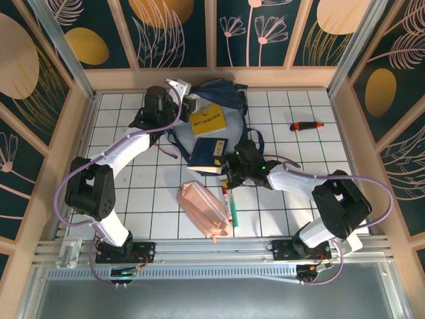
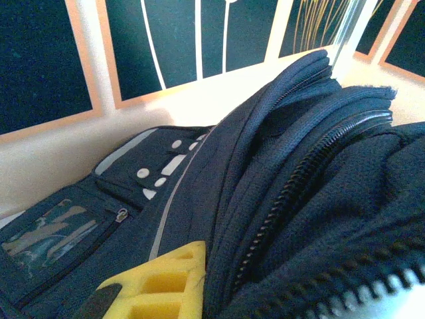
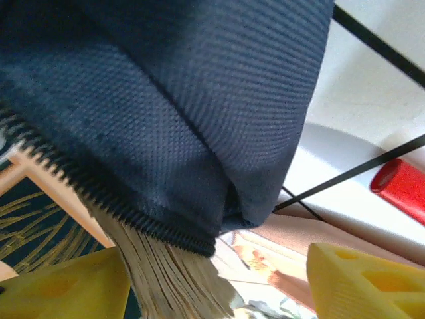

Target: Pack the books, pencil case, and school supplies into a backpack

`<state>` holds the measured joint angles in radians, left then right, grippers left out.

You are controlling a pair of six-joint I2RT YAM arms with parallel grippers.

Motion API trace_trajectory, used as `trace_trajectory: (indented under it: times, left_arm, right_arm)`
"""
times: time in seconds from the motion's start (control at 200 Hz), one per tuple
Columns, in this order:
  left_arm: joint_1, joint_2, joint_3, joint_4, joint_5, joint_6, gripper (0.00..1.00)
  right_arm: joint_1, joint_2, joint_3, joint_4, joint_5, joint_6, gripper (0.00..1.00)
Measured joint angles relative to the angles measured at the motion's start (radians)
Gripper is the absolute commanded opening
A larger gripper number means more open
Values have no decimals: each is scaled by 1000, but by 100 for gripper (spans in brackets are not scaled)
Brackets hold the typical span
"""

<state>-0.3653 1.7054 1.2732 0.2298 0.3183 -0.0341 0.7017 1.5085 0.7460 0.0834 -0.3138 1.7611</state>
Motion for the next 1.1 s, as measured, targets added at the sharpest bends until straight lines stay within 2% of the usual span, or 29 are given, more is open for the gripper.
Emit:
trace_trajectory:
  times: [0.135, 0.19, 0.245, 0.515, 0.575, 0.761, 0.981, 1.101]
  left_arm:
    - [0, 0, 0, -3, 0, 0, 0]
    - [0, 0, 0, -3, 0, 1, 0]
    - [0, 0, 0, -3, 0, 1, 0]
    - [0, 0, 0, -3, 0, 1, 0]
    - [0, 0, 0, -3, 0, 1, 0]
    - [0, 0, 0, -3, 2, 0, 0]
    - [0, 0, 0, -3, 8, 0, 0]
    - [0, 0, 0, -3, 8, -17, 0]
  right_arm:
    - [0, -7, -29, 79, 10, 60, 38]
    - [0, -20, -41, 95, 21, 79, 34]
    - [0, -34, -46, 100, 31, 91, 34]
    - [0, -73, -51, 147, 68, 113, 4]
    - [-1, -75, -51, 157, 79, 100, 0]
    - [-9, -75, -43, 170, 105, 18, 0]
    - [-14, -90, 133, 69, 166, -238, 0]
    - [-41, -132, 179, 97, 179, -340, 0]
